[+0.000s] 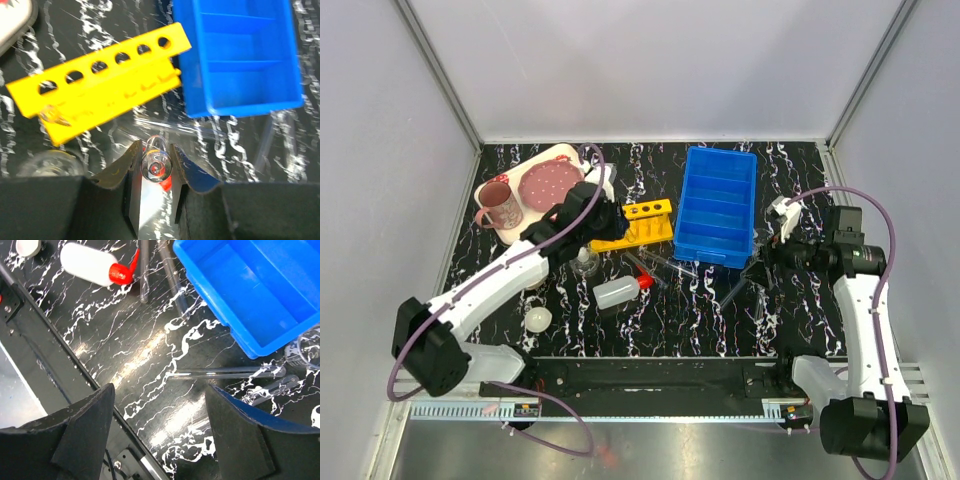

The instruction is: Organize the chemistry lab equipment

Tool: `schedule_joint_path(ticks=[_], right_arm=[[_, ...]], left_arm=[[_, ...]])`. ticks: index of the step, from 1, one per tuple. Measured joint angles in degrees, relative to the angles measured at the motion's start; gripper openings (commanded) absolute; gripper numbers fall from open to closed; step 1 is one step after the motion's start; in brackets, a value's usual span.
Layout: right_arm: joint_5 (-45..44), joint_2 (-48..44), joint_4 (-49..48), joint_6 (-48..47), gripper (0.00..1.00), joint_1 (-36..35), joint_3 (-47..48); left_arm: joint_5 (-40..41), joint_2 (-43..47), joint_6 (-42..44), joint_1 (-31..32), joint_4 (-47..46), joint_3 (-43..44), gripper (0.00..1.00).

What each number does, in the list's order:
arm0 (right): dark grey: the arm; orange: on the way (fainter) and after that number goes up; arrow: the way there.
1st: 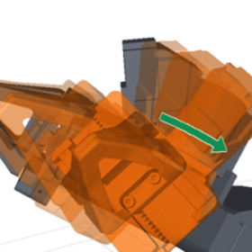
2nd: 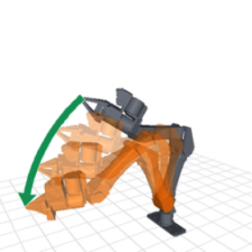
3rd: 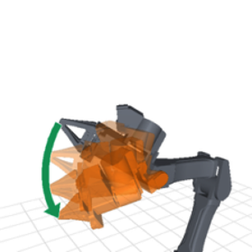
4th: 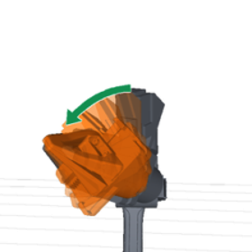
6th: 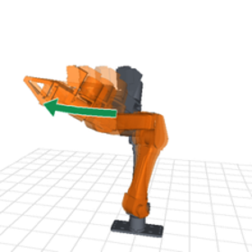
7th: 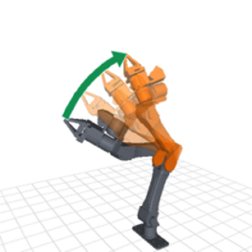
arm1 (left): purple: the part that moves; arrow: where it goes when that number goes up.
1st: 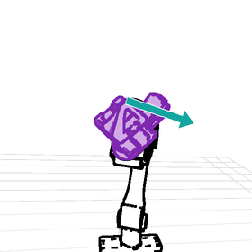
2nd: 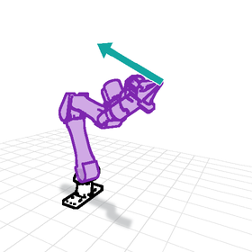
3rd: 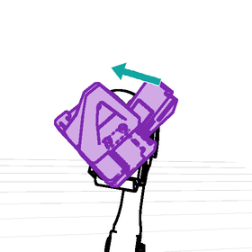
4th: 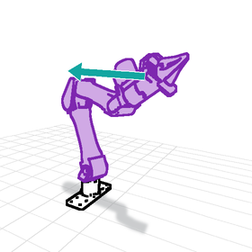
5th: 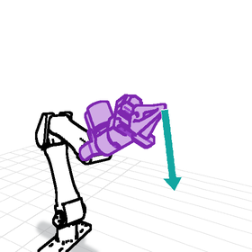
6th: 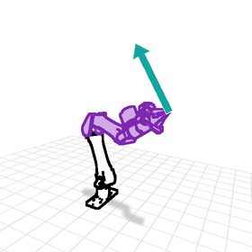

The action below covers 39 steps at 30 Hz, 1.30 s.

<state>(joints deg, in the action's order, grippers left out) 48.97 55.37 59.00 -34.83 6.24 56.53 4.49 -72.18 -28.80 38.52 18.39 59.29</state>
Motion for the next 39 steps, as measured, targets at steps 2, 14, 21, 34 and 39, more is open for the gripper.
schedule_joint_path(ticks=[2,14,21,34,39], right_arm=[[0.04,-0.59,-1.90,1.36,0.79,1.07,-0.96],[0.13,-3.32,-7.85,4.74,0.80,5.40,-3.76],[0.17,-3.37,-8.46,4.96,0.80,6.16,-3.76],[0.20,-3.19,-8.63,5.16,0.80,6.51,-3.76],[0.20,-3.19,-8.63,5.16,0.80,6.51,-3.76]], left_arm=[[2.12,-2.82,3.56,-0.87,1.97,2.93,0.17],[10.34,-17.64,19.02,-2.01,5.64,14.38,0.17],[12.35,-19.08,21.86,-2.14,6.16,14.99,0.17],[12.68,-19.96,22.47,-2.14,7.48,15.06,0.17],[12.66,-19.96,22.53,-2.16,8.17,15.06,0.18]])
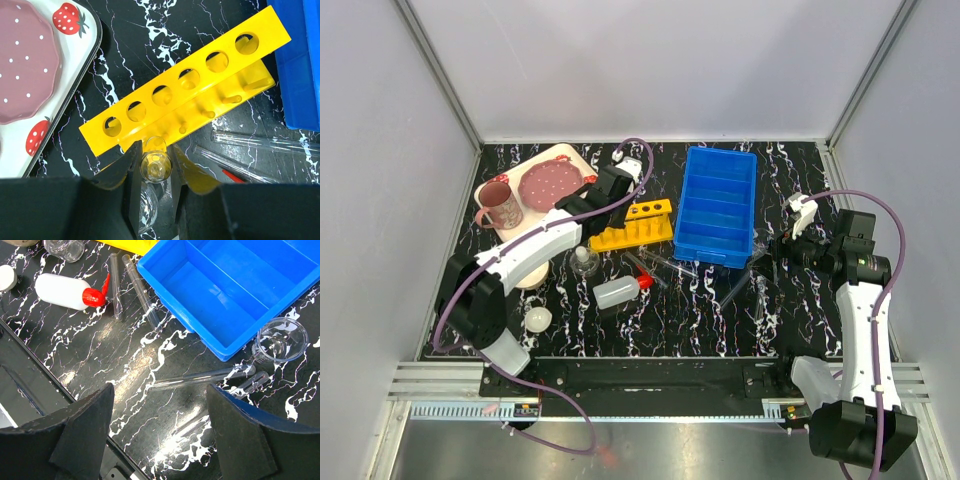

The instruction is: Organize the chemistry lab equipment

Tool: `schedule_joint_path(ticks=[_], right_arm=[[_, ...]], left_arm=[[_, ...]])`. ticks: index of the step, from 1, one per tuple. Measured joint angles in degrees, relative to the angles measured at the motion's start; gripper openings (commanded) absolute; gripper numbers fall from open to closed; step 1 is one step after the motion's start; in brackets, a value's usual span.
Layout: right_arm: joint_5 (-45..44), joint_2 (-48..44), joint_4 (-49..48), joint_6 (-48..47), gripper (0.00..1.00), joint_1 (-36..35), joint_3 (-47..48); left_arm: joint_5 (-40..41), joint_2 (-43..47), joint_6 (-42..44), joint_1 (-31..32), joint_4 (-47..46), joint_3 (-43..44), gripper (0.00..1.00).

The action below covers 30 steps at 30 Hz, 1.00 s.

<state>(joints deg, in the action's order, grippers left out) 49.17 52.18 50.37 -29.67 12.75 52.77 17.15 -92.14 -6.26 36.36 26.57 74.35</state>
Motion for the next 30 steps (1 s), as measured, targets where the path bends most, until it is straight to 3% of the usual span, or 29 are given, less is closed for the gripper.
schedule_joint_path(ticks=[11,16,27,30], right_arm=[[0.00,0.00,0.00,0.00,0.80,0.02,0.00],[0.02,0.00,0.00,0.00,0.80,0.02,0.00],[0.20,-0.07,0.00,-0.02,0.80,0.02,0.00],[1.11,-0.04,0.13,-0.50,0.84,0.02,0.00]], left_arm=[[0.02,-3.37,0.26,0.02,0.31,0.00,0.21],[0.04,-3.74,0.24,0.00,0.33,0.00,0.36],[0.20,-3.76,0.26,0.00,1.53,0.68,0.49],[-0.57,-3.32,-0.02,0.00,2.40,1.53,0.58]])
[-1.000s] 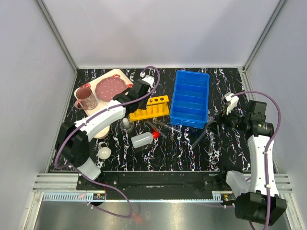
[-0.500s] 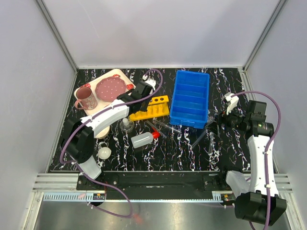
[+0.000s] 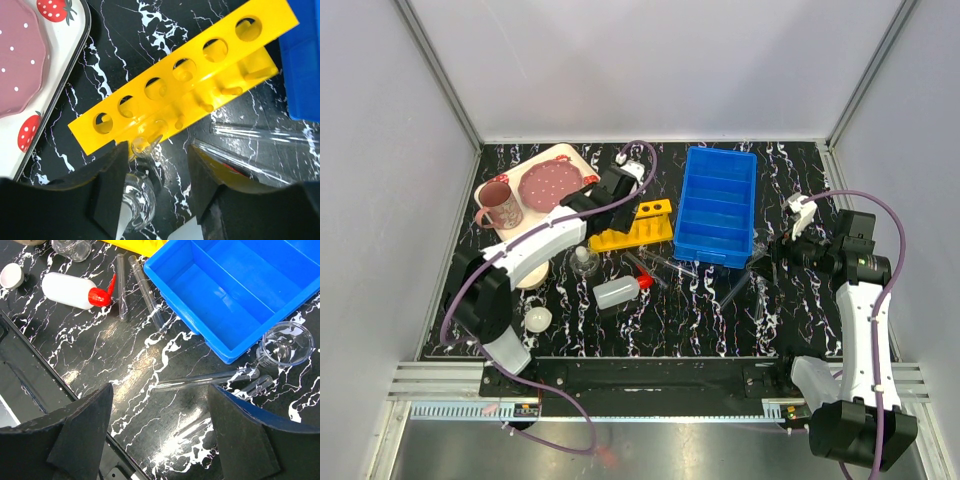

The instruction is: Organize the chemistry lab equipment

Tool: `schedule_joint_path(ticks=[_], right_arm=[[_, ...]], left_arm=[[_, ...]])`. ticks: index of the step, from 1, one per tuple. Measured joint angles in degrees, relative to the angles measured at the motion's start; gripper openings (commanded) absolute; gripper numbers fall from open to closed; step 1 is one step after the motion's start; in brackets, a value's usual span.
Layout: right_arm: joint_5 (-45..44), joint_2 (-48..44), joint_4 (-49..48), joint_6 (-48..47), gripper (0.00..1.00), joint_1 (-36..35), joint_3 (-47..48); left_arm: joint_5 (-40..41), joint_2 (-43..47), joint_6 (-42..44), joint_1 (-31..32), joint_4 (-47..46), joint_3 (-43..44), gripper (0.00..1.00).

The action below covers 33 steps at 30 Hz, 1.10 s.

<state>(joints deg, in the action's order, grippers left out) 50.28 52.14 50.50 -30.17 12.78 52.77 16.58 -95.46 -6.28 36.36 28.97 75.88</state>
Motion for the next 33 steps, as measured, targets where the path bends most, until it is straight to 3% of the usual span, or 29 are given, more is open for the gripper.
schedule_joint_path(ticks=[5,9,12,15,20,25,33], right_arm=[[2.54,2.12,4.55,-4.92,0.89,0.02,1.81],[7.56,6.27,13.97,-18.67,1.00,0.02,5.46],[10.62,7.85,20.04,-31.93,1.00,0.02,5.73],[10.71,8.09,22.99,-37.31,1.00,0.02,5.73],[6.93,10.08,22.03,-32.20,1.00,0.02,5.77],[-1.73,12.00,12.98,-19.39,0.99,0.02,5.33],[-16.68,14.43,-3.34,-4.02,0.83,0.02,-4.33]], left_arm=[[-3.08,6.03,-0.70,0.00,1.95,0.20,0.77],[-4.81,14.38,-1.66,0.00,1.20,-0.24,0.99],[-5.46,22.01,-2.89,-0.15,-0.85,-3.41,0.99],[-6.88,31.34,-5.22,-1.18,-2.84,-10.21,0.99],[-12.22,43.52,-11.17,-5.05,-4.70,-21.18,0.99],[-18.64,51.84,-17.73,-5.57,-5.75,-30.45,0.99],[-26.03,60.22,-27.41,-5.57,-12.04,-41.31,0.99]])
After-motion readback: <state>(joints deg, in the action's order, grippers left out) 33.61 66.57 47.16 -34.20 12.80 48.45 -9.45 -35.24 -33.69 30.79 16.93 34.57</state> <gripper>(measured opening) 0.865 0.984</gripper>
